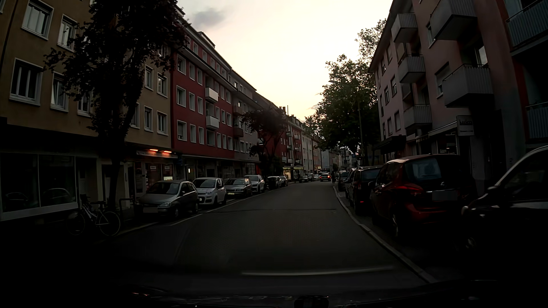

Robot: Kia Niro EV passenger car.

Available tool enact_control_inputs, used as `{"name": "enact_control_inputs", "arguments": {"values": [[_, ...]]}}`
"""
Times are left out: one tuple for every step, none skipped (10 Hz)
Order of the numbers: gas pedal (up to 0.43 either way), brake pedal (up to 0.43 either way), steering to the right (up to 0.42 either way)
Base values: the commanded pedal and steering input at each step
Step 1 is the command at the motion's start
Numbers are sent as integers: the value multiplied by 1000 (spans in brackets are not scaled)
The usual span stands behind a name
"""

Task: Follow the waypoints while adhering to traffic rules and regulations

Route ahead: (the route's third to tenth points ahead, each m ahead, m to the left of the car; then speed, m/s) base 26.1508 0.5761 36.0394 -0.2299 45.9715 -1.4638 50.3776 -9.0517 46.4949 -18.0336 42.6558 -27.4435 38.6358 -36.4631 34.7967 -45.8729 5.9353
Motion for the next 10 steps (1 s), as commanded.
{"name": "enact_control_inputs", "arguments": {"values": [[79,0,5],[79,0,5],[79,0,8],[79,0,15],[79,0,24],[79,0,29],[79,0,30],[79,0,31],[79,0,30],[67,0,29]]}}
